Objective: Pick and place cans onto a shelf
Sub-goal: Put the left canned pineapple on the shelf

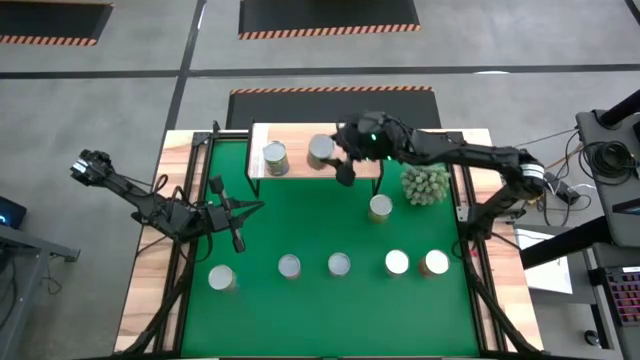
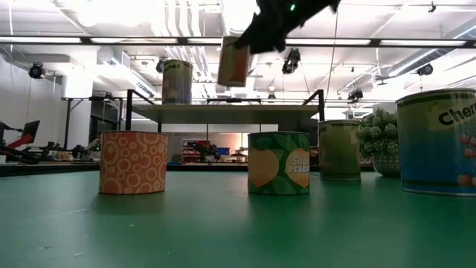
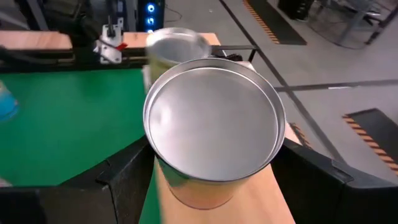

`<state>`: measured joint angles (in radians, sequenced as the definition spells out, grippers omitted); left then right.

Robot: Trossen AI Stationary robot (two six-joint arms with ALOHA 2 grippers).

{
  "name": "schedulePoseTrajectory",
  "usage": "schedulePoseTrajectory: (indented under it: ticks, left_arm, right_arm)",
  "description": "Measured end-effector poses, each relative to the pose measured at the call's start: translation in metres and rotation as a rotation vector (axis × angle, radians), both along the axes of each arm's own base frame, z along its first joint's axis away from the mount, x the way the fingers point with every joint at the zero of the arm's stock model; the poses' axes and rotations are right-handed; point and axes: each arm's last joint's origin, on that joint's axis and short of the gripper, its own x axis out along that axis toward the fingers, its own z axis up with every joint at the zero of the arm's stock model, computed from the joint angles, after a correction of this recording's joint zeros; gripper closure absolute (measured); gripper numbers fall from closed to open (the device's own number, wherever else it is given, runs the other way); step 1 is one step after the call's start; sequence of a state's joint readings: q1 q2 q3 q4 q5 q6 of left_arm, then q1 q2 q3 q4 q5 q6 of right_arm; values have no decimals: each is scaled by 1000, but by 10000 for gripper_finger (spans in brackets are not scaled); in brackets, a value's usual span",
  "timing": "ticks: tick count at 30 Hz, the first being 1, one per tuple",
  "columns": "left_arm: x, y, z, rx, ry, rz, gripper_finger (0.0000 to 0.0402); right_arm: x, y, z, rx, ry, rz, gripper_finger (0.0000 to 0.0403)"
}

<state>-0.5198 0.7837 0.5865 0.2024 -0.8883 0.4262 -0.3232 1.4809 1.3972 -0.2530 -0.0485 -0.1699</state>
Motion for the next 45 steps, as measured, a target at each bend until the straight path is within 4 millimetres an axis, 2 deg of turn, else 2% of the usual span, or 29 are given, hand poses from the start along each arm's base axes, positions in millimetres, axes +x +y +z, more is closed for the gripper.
schedulePoseTrajectory:
  ticks: [8, 14, 19, 29, 35, 40, 43, 45]
  left_arm:
    - [0, 0, 0, 6, 2, 0, 402]
    - [0, 0, 0, 6, 2, 1, 402]
    - [0, 0, 0, 6, 2, 1, 402]
    - [0, 0, 0, 6, 3, 2, 402]
    - [0, 0, 0, 7, 3, 2, 402]
    - [0, 0, 0, 7, 3, 2, 402]
    - [0, 0, 0, 7, 3, 2, 402]
    - [0, 0, 0, 7, 3, 2, 402]
  right_arm:
    - [23, -60, -18, 23, -11, -1, 117]
    - [39, -77, -30, 44, 5, 32, 117]
    - [46, -81, -36, 42, 17, 36, 114]
    - [49, -82, -42, 47, 34, 36, 64]
    - [38, -77, -22, 37, 4, 34, 56]
    - [19, -67, -1, 51, 18, 23, 59]
    - [7, -62, 8, 49, 53, 4, 78]
    - [2, -59, 10, 56, 72, 1, 105]
